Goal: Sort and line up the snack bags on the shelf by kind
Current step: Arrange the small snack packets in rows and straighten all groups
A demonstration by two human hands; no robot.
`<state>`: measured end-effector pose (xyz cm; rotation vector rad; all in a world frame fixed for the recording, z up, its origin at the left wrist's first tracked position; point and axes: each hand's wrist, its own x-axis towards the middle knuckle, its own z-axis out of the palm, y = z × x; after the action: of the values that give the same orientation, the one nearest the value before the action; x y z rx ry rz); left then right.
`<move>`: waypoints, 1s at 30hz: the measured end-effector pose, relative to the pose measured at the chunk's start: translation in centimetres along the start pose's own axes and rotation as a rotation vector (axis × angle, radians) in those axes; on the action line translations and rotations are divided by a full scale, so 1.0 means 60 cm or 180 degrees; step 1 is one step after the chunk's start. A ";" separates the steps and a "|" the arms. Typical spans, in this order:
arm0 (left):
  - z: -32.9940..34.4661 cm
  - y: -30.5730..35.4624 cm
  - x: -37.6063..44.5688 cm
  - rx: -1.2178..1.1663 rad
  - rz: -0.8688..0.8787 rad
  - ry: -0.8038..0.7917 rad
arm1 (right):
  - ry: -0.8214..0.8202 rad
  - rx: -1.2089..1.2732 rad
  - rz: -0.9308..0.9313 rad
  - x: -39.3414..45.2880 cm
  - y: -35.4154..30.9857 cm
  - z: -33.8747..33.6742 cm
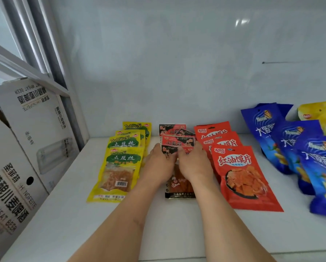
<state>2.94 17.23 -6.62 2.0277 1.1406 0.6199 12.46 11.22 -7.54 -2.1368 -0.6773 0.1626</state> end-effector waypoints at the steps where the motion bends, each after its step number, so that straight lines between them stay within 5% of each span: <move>1: 0.001 -0.002 0.000 0.0005 0.0019 0.0007 | -0.0013 -0.0004 0.0016 0.004 0.000 0.000; 15: -0.007 0.005 0.006 0.0394 0.0249 0.0117 | -0.0163 0.0239 -0.0321 0.048 0.001 -0.009; 30: -0.008 -0.014 -0.008 -0.0050 0.0174 -0.0004 | -0.0579 0.0366 -0.0285 0.052 -0.015 -0.012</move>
<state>1.93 17.29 -7.02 2.0515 1.0793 0.6529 14.99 12.74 -6.02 -1.9933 -0.8474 0.3423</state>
